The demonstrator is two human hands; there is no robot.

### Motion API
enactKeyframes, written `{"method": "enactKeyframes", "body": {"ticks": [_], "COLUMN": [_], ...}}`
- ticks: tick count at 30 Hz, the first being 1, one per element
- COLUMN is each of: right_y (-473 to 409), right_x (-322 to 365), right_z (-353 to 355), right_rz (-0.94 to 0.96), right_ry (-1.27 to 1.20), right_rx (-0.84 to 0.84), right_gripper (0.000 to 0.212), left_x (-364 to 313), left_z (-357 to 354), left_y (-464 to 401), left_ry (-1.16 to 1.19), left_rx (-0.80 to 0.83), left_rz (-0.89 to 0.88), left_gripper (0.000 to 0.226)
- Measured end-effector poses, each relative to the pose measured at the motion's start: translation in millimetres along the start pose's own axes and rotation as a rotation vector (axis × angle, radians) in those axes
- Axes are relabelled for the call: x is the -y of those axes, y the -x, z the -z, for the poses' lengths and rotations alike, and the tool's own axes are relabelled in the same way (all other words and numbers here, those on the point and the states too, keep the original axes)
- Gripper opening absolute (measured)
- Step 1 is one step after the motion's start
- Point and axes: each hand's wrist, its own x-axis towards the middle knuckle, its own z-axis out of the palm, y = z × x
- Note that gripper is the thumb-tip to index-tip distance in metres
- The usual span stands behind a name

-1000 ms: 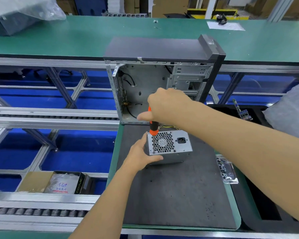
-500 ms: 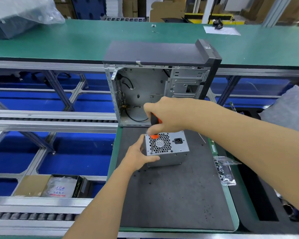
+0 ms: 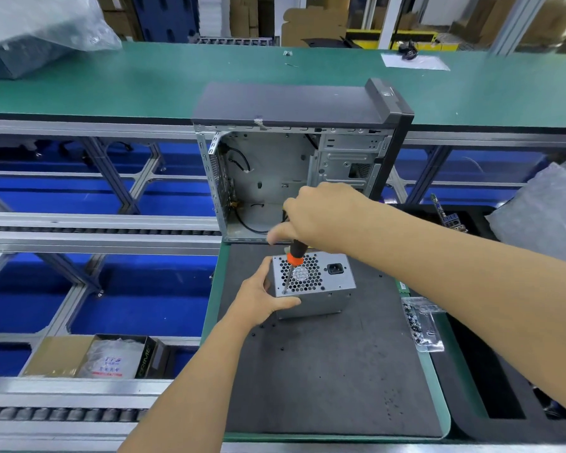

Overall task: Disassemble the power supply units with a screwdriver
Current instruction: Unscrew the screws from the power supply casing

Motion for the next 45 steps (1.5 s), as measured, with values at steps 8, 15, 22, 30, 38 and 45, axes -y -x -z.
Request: {"method": "enactKeyframes", "body": {"ticks": [8,15,22,30,38,45], "right_y": [-4,-5,-4,-3,-4,-2], "right_x": [0,0,3,2,3,8], "right_z": [-5,-4,3,2,3,7], "right_rz": [0.149,0.068,-0.06,0.109,0.156,-0.019], "right_ry": [-0.426,-0.147,-0.092,-0.219,-0.231,0.087], "right_rx": [-0.009,-0.058,0.011,0.015,0.057,-0.045], "right_gripper": [0.043,0.042,0.059,0.039,0.027,0.055], "left_x": [1,2,2,-1,-1,2], "left_z": [1,0,0,2,0,-1], "left_y": [1,-1,-1,1,0,-1], "left_ry": [0.003,-0.011,0.008,-0.014,-0.021,0.021], "left_rx": [-0.007,0.015,0.01,0.002,0.001,0.005], "left_rz": [-0.029,0.001,0.007,-0.013,-0.022,0.003], "left_gripper": [0.081,0.087,0.091,0.09,0.082,0.09]}}
